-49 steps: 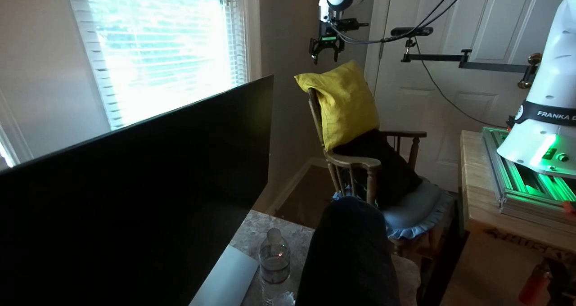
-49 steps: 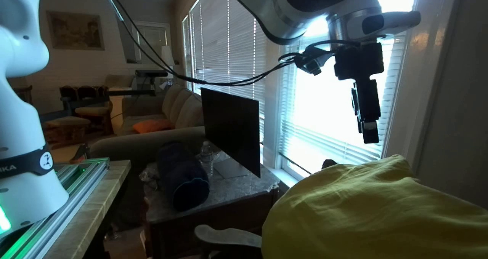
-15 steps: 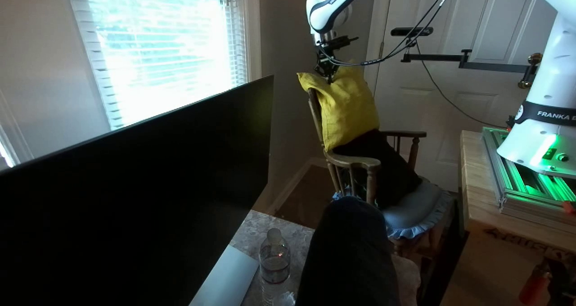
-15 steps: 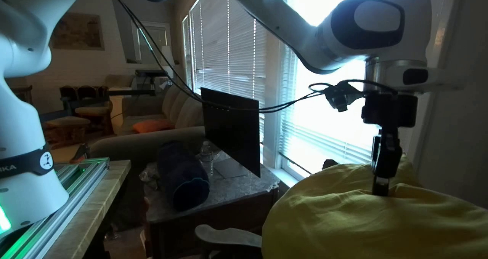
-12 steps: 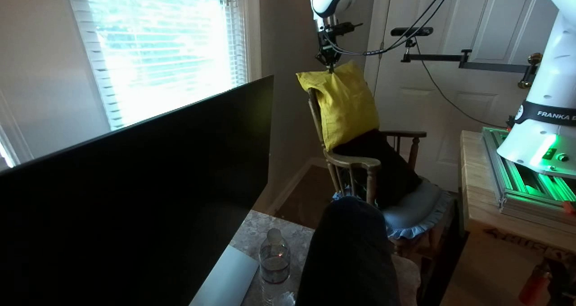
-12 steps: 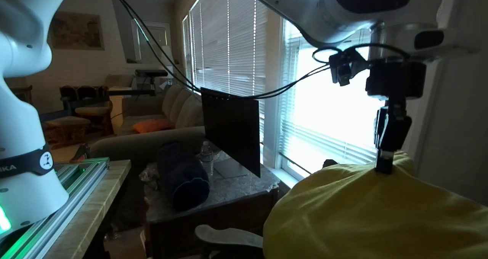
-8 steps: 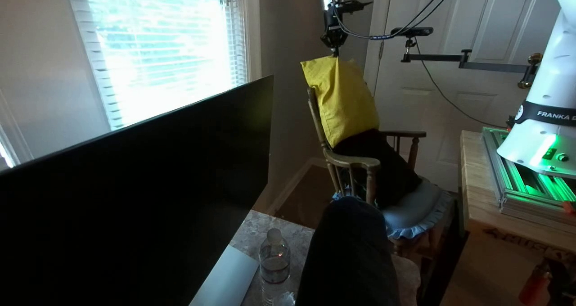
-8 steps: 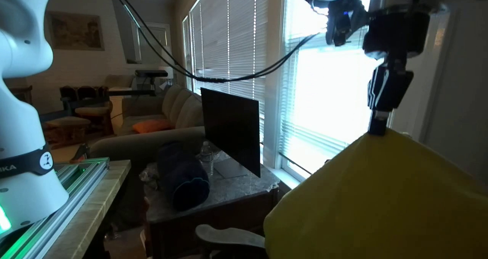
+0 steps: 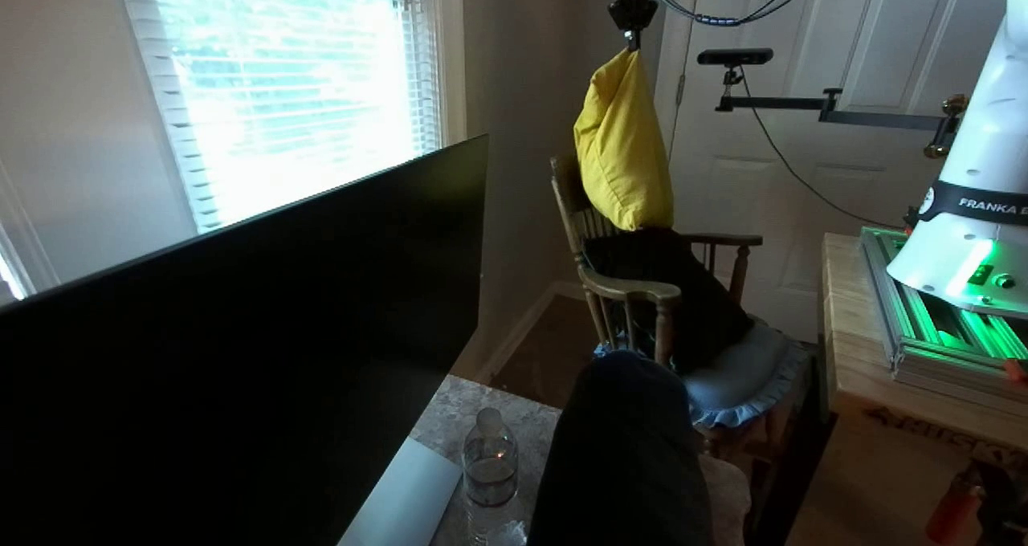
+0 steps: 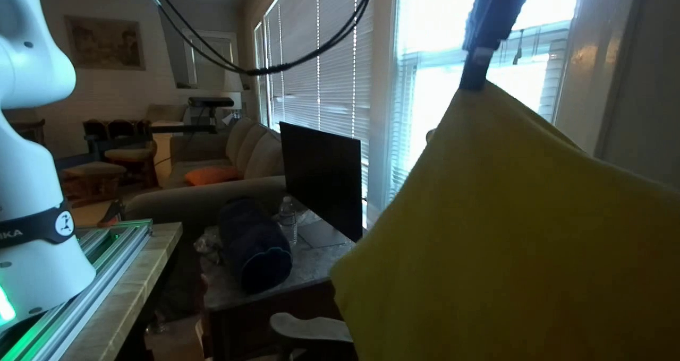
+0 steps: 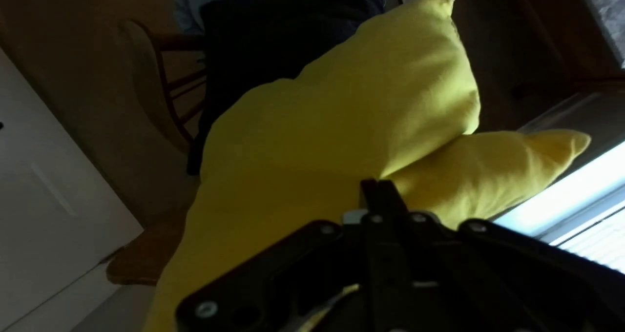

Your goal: Put the yellow pillow on the TV stand.

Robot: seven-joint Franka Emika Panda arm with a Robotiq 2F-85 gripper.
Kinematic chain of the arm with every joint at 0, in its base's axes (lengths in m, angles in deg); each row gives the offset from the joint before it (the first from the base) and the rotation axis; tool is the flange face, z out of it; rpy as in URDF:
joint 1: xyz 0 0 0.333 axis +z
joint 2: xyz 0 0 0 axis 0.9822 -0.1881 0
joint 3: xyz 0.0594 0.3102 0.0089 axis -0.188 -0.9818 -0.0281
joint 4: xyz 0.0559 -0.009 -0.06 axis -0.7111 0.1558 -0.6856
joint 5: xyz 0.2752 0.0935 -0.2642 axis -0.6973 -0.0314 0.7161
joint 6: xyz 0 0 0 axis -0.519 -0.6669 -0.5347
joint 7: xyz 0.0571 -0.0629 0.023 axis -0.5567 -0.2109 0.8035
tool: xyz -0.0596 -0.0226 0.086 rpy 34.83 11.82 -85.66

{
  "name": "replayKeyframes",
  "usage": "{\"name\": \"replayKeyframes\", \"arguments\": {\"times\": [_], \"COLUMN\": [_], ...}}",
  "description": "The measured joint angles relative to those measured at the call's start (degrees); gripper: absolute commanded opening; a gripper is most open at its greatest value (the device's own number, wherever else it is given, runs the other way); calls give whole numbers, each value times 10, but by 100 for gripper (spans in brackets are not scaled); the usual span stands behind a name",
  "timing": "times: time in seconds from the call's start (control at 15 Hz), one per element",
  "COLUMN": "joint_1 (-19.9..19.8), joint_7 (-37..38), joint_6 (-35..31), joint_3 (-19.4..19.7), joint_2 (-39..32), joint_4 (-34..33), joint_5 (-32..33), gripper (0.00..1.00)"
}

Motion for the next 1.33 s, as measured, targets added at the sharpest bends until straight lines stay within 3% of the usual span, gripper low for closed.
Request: {"name": "replayKeyframes", "arguments": {"times": [0.4,0.87,1.33], "joint_1": [2,38,37], "joint_7": [-89,-134,-134], "joint_6": [88,115,110], "joint_3": [-15,-41,-37], "joint_2": [128,284,266], "joint_4": [58,199,198], "joint_5": [-19,-56,-56], "gripper": [0,1,1]}}
